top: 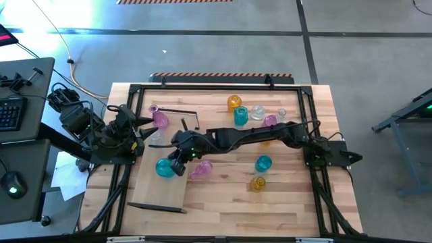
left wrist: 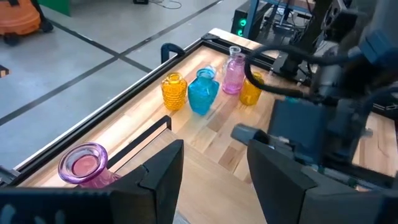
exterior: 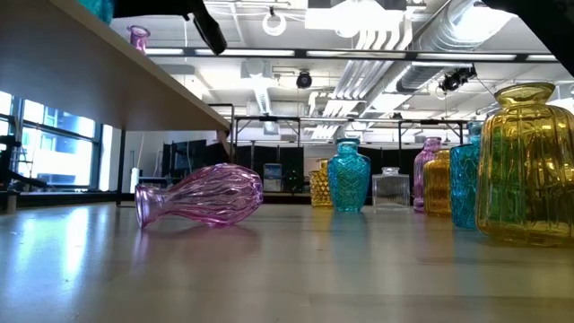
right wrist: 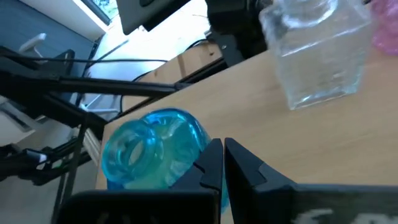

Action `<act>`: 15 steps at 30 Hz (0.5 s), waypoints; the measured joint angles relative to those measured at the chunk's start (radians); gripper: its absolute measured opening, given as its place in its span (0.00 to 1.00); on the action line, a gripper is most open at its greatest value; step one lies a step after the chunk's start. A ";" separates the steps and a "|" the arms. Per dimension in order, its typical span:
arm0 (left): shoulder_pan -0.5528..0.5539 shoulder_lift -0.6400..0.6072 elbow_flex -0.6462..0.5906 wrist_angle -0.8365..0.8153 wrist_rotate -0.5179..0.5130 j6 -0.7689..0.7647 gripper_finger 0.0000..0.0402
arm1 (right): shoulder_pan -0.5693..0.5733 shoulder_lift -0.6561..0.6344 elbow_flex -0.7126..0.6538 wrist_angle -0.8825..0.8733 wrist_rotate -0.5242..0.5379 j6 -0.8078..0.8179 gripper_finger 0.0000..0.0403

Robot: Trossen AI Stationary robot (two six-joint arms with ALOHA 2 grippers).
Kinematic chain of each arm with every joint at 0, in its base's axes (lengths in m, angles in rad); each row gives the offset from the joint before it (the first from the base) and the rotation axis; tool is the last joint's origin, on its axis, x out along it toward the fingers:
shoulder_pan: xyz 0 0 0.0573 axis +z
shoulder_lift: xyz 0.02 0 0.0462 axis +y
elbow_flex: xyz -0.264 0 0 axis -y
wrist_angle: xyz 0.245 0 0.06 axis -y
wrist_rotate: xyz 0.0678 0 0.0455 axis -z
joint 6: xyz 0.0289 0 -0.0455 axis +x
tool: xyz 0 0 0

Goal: Sort vases onto shelf
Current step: Put the bottom left blue flower vase on the shelf

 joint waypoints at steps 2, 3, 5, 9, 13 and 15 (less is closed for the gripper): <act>0.000 0.000 0.000 0.001 0.000 -0.001 0.42 | 0.006 0.007 0.000 0.005 -0.012 0.019 0.00; 0.000 0.001 0.000 0.001 0.000 -0.001 0.42 | 0.008 0.011 0.000 0.016 -0.018 0.025 0.00; 0.000 0.001 0.000 0.004 0.001 -0.001 0.42 | 0.013 0.015 0.000 0.019 -0.029 0.038 0.00; 0.000 0.001 0.000 0.016 0.001 0.000 0.42 | 0.014 0.014 0.000 0.032 -0.044 0.038 0.00; 0.000 0.001 0.000 0.018 0.005 -0.001 0.42 | 0.015 0.014 0.000 0.051 -0.077 0.046 0.00; 0.000 0.001 0.000 0.023 0.008 -0.001 0.42 | 0.017 0.021 0.000 0.067 -0.087 0.050 0.00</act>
